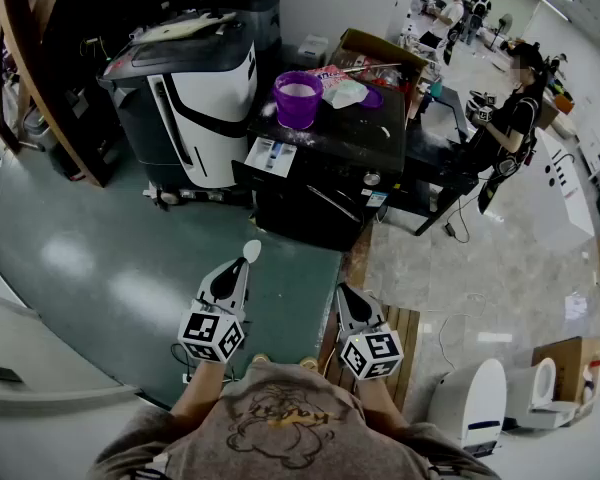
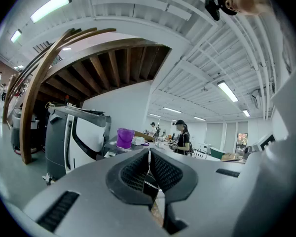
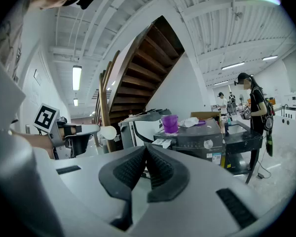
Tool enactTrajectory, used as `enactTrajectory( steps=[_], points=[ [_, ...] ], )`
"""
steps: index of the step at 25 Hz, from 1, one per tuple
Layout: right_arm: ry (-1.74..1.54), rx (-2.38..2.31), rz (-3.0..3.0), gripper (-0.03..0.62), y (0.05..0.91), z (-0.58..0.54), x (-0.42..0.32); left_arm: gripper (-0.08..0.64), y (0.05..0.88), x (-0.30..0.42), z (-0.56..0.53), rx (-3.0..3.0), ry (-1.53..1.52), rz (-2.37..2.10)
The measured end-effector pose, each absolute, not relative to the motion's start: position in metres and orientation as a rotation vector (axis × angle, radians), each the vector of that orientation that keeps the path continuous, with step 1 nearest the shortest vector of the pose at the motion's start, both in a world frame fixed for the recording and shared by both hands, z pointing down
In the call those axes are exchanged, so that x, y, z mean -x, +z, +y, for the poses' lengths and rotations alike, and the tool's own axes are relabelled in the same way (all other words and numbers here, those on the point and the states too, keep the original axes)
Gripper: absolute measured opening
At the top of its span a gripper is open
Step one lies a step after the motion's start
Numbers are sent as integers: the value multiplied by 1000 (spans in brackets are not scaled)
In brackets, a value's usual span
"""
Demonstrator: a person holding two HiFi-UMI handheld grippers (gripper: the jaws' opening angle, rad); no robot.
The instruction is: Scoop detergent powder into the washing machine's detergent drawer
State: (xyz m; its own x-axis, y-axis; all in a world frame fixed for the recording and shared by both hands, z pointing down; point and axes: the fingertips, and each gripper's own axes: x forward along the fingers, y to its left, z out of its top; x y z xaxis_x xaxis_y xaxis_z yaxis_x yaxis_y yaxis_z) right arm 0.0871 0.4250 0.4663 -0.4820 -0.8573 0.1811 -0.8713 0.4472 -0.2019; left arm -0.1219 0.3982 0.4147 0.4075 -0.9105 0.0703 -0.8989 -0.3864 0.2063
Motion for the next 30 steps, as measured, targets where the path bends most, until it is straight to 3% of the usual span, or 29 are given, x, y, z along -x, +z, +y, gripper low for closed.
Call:
enactTrajectory(
  steps=[30],
  points=[
    [425, -1699, -2542, 2, 476, 411, -29, 23, 421, 178, 375, -2533, -110, -1484]
  ],
)
